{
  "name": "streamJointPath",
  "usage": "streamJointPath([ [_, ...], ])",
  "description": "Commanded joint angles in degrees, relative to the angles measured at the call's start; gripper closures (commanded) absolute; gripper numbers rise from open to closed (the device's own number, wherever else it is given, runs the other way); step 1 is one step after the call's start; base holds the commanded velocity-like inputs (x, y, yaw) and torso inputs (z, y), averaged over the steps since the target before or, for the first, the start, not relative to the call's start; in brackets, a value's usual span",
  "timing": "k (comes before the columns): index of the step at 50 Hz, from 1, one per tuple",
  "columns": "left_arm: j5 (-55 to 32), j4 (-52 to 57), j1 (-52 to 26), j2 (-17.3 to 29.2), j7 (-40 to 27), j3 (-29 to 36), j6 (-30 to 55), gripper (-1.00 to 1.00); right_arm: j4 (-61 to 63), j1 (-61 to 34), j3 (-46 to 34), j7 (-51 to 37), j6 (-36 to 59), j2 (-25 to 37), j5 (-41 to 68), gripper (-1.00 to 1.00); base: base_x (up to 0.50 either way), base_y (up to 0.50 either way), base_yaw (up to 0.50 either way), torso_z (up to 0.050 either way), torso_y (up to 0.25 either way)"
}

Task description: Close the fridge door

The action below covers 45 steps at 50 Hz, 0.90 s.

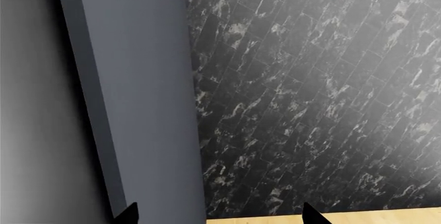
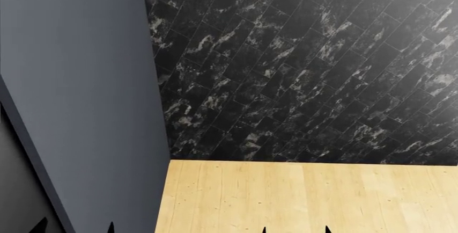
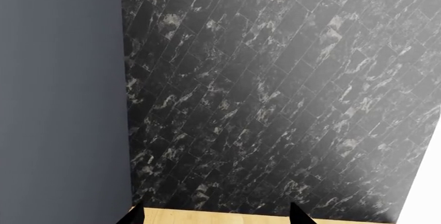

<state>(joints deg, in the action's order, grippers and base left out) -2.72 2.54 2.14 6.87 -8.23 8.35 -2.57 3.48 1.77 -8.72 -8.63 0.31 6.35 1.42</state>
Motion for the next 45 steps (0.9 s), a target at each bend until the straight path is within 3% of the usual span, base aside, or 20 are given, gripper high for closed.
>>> streamJointPath([
  [1, -0.5, -0.2, -0.1, 0.6, -0.6, 0.7, -0.3, -1.0, 0.1, -0.1, -0.7, -0.7, 0.1, 0.7, 0.5, -1.0, 0.5, 0.0, 0.0, 0.0, 0.0],
  [7, -1.4, 0.8, -0.1, 0.9, -0.9, 0.5, 0.8, -1.0, -0.1, -0.3, -1.0, -1.0, 0.1, 0.8, 1.0, -1.0, 0.13, 0.0, 0.0, 0.0, 0.0],
  [12, -3.2, 5.9, -1.1, 2.3, -2.1, -1.7, 7.2, -1.0, -1.3, -0.9, -1.2, -1.2, -0.6, 0.8, 1.4, -1.0, 0.0, 0.0, 0.0, 0.0, 0.0],
  [16, -5.9, 13.9, -6.1, 5.6, -2.7, -5.5, 17.0, -1.0, -1.6, -1.3, -1.4, -1.5, -0.8, 0.6, 1.7, -1.0, 0.0, 0.0, 0.0, 0.0, 0.0],
  [22, -7.1, 14.4, -15.0, 10.2, -3.5, -10.7, 23.1, -1.0, -2.3, -2.1, -2.0, -1.9, -1.2, 0.5, 2.0, -1.0, 0.0, 0.0, 0.0, 0.0, 0.0],
  [29, -7.4, 16.0, -17.3, 13.1, -4.0, -13.8, 25.4, -1.0, -2.5, -2.5, -2.5, -2.2, -0.9, 0.6, 2.3, -1.0, 0.0, 0.0, 0.0, 0.0, 0.0],
  [45, -4.1, 3.9, -26.2, 16.3, -8.4, -18.1, 23.8, -1.0, -1.4, -2.0, -3.0, -2.9, -0.9, 1.6, 3.3, -1.0, 0.0, 0.0, 0.0, 0.0, 0.002],
])
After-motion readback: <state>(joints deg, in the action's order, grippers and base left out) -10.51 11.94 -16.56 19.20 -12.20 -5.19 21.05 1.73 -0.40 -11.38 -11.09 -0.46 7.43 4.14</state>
